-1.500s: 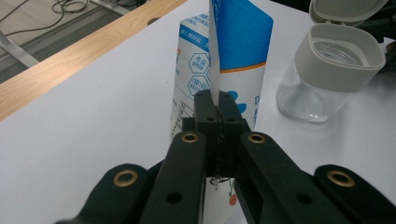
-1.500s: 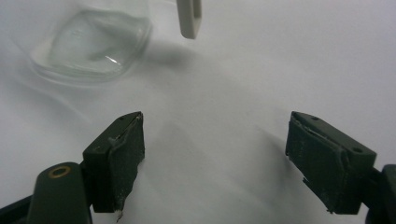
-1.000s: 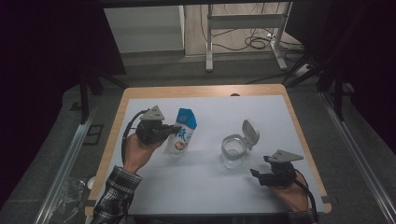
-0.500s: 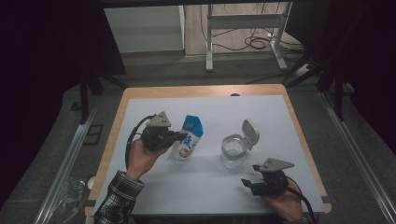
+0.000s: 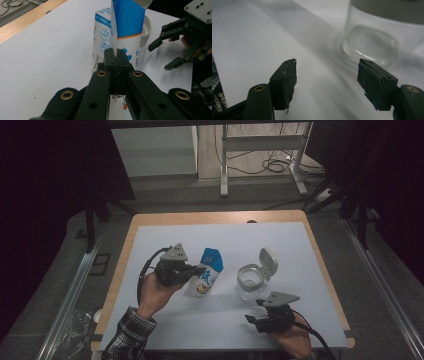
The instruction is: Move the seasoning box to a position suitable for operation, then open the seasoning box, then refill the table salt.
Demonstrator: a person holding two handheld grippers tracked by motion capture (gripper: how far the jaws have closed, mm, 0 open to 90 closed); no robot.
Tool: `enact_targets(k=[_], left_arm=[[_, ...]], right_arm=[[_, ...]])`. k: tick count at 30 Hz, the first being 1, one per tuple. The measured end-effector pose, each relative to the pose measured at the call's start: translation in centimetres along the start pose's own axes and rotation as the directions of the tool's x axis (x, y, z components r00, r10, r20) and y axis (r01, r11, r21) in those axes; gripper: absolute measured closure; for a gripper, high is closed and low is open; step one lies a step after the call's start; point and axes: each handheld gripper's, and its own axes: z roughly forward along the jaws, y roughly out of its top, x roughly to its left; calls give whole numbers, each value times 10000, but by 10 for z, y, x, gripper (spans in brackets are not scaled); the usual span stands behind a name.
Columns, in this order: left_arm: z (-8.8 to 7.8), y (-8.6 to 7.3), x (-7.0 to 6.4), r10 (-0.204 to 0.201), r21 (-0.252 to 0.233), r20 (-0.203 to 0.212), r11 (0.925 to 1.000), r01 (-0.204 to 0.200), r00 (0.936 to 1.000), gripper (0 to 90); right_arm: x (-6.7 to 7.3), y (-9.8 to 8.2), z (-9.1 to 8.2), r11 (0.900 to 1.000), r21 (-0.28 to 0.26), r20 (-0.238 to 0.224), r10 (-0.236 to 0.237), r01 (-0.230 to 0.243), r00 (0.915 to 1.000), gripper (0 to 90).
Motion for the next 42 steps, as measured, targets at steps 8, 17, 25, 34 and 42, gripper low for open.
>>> enact_targets(k=[8,17,25,34,42], left_arm=[[0,4,-6,44,25,164,10000,-44,9999,900],[3,8,-12,200,103,289,9997,-204,9994,900],[5,11,-15,250,173,329,9995,-255,9991,900],[5,15,-17,286,175,375,9994,-293,9989,900],[6,21,-20,276,108,424,9995,-280,9987,900]], right_arm=[[13,13,19,9993,46,-307,-364,366,9989,318],[24,23,38,9991,84,-539,-421,426,9977,315],[30,29,47,9995,88,-624,-293,299,9976,304],[34,33,54,9997,25,-583,-228,230,9980,296],[36,36,58,9993,-44,-465,-362,361,9983,295]])
